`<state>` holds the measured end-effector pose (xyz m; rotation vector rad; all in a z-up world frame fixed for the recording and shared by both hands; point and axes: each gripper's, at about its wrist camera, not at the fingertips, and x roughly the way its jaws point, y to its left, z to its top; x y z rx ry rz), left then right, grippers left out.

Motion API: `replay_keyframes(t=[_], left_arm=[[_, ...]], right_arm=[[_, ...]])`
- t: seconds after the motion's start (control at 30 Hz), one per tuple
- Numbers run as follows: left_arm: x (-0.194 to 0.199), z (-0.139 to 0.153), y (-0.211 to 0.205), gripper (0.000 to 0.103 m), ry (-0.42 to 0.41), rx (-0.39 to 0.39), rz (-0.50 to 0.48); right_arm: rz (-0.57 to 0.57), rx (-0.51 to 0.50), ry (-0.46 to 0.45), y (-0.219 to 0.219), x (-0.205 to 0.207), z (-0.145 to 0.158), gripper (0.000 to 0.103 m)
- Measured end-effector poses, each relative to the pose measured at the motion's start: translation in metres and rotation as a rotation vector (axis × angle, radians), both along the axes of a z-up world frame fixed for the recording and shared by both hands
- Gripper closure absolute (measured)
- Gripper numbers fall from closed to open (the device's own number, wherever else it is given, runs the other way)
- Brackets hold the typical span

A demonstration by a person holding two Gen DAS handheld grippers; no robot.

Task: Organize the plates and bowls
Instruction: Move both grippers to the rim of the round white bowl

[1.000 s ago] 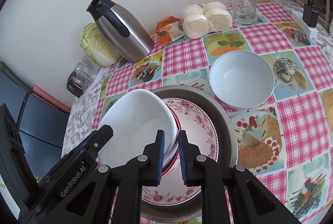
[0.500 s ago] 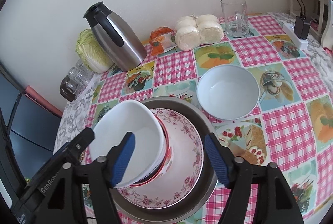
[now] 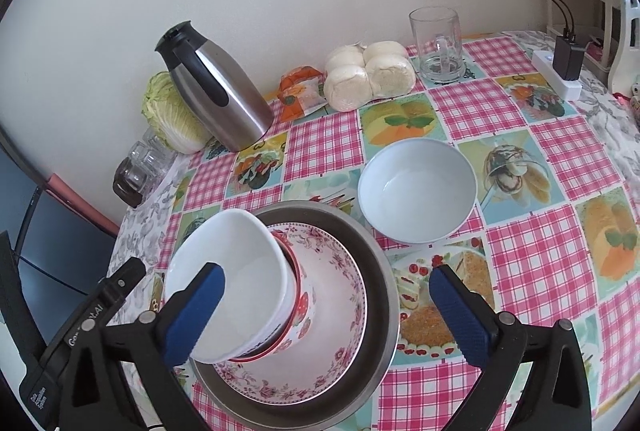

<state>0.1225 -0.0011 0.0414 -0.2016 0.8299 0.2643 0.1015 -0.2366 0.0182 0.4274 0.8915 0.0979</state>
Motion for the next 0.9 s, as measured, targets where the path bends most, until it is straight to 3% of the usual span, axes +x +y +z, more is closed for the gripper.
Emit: replay_keyframes(t=[0.27,0.37,0.67,0.9], left_arm=[[-0.003,0.033,-0.031,0.002,-0.108,-0.092,-0.092],[0.000,0.043,-0.055,0.002,-0.132,-0.079,-0.146],[0.012,0.052,-0.136,0.003,-0.133,-0.075,-0.380],[0.022,0.040,-0.185,0.003,-0.093,-0.080,-0.504]], right_arm=[[-0.061,0.003,-0.042,-0.043,-0.007,0.014,0.000],[-0.126,0.017,-0.044,-0.072,-0.008,0.014,0.000],[-0.319,0.081,-0.033,-0.154,-0.019,0.002,0.000],[-0.399,0.099,-0.033,-0.197,-0.026,-0.007,0.000]])
